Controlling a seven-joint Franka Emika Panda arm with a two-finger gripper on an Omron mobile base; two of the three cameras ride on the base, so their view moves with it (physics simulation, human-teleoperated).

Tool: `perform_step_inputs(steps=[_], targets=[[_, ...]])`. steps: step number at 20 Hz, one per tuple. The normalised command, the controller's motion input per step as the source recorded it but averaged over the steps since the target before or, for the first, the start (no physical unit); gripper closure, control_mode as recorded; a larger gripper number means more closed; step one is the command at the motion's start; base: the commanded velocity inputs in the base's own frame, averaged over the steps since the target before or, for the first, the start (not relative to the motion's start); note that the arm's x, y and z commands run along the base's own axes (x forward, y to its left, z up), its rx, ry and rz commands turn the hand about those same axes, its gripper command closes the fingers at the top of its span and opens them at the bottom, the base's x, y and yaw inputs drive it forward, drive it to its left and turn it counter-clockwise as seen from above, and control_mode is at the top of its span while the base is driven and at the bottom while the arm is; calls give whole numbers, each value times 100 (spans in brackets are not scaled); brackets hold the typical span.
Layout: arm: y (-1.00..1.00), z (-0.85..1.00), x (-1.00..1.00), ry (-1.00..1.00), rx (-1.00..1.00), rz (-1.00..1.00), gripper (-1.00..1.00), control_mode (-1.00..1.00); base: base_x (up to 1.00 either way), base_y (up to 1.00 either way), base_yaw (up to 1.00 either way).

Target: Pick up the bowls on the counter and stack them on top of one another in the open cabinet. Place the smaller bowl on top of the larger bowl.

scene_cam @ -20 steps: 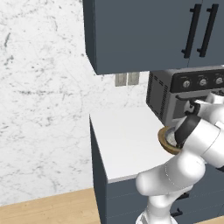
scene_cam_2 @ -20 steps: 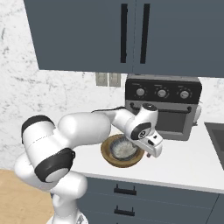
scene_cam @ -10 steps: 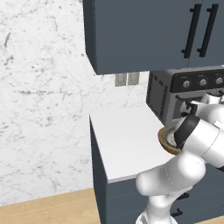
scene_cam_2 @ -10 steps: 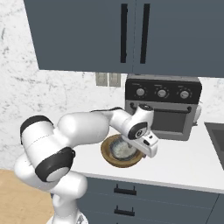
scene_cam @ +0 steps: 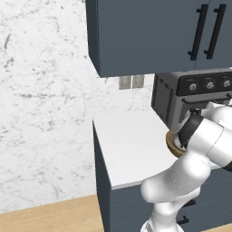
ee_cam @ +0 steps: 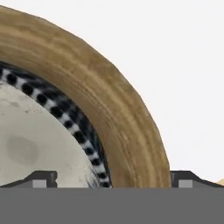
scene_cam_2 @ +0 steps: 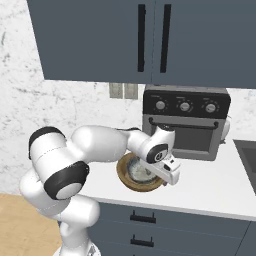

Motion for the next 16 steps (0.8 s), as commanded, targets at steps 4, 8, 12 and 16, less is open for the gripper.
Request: perform_step_inputs(steps=[4, 8, 12, 16], targets=[[0, -16, 0, 5, 1, 0, -100, -100, 0, 0, 0], [0, 1, 0, 0, 0, 0, -100, -100, 0, 0, 0], [0, -1, -1, 0, 0, 0, -100, -100, 0, 0, 0], [3, -28, 0, 3, 0, 0, -100, -100, 0, 0, 0]])
